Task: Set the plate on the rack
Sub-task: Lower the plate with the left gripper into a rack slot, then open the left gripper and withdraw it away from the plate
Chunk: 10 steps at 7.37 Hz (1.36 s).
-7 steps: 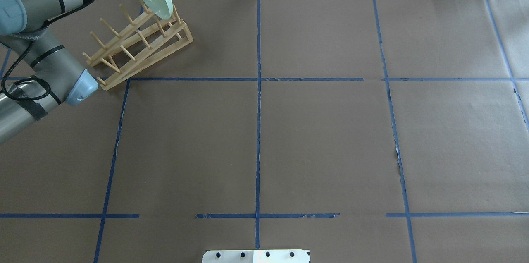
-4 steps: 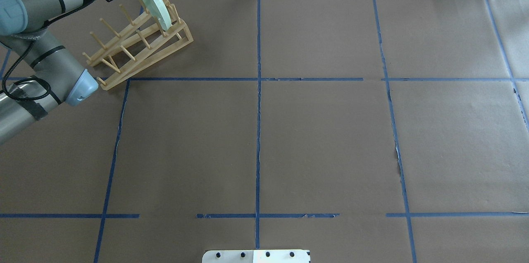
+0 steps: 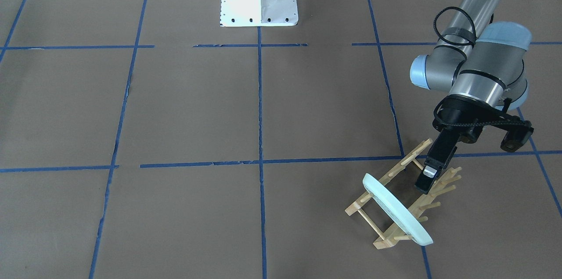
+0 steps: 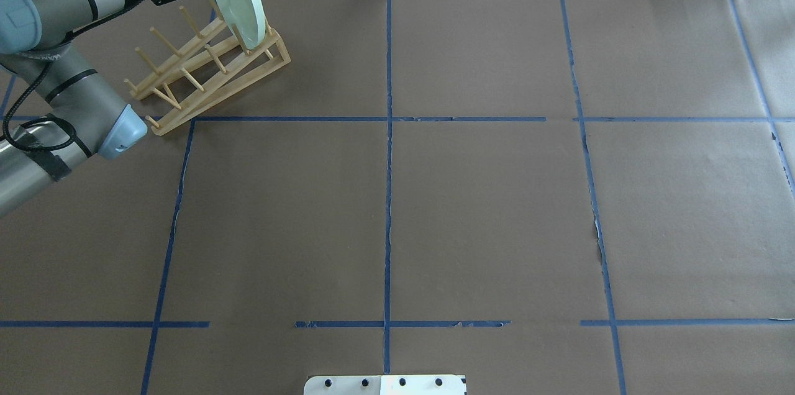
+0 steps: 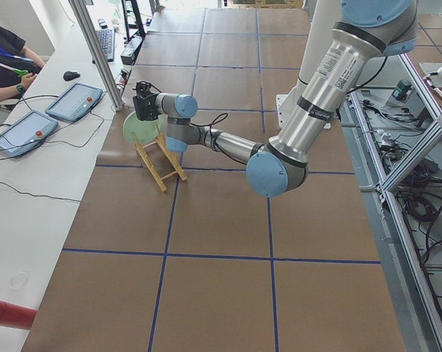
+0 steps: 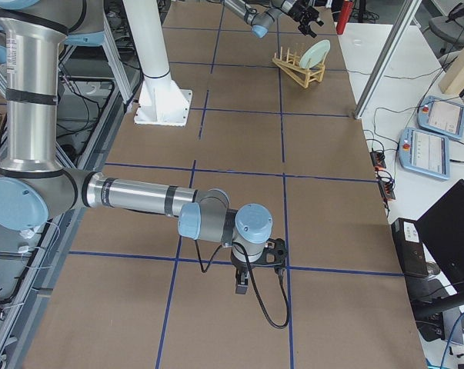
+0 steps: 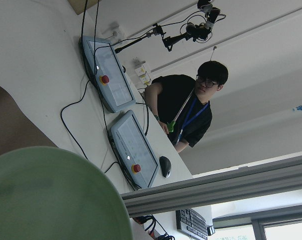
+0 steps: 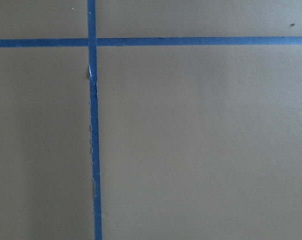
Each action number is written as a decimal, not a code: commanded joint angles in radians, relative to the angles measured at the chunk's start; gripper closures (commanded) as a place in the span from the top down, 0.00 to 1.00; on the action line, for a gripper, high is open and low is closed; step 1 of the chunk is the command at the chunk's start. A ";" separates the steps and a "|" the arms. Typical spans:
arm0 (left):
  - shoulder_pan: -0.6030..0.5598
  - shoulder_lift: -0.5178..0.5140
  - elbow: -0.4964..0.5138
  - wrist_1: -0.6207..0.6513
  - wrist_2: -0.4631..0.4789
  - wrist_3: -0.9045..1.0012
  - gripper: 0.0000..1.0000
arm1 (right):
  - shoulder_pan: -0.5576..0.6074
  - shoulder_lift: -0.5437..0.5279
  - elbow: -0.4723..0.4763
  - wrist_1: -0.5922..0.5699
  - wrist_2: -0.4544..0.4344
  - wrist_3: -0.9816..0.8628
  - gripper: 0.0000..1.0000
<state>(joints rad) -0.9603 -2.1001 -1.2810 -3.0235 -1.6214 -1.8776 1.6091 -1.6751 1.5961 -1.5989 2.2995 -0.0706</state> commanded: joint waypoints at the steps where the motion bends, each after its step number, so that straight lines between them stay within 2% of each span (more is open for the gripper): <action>1: 0.000 0.000 0.000 0.002 0.000 0.005 1.00 | 0.000 0.000 -0.001 0.000 0.000 0.000 1.00; 2: -0.002 0.006 -0.001 0.003 -0.002 0.056 1.00 | 0.000 0.000 -0.001 0.000 0.000 0.000 1.00; 3: -0.006 0.015 -0.006 0.006 -0.002 0.198 1.00 | 0.000 0.000 0.001 0.000 0.000 0.000 1.00; 6: -0.012 0.173 -0.060 0.029 -0.014 0.612 1.00 | 0.000 0.000 0.001 -0.001 0.000 0.000 1.00; 8: -0.060 0.286 -0.154 0.156 -0.105 0.806 1.00 | 0.000 0.000 0.001 0.000 0.000 0.002 1.00; 10: -0.141 0.438 -0.234 0.222 -0.200 0.992 1.00 | 0.000 0.000 -0.001 0.000 0.000 0.002 1.00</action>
<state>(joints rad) -1.0496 -1.7463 -1.4665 -2.8471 -1.7640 -0.9949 1.6092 -1.6751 1.5964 -1.5985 2.2994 -0.0691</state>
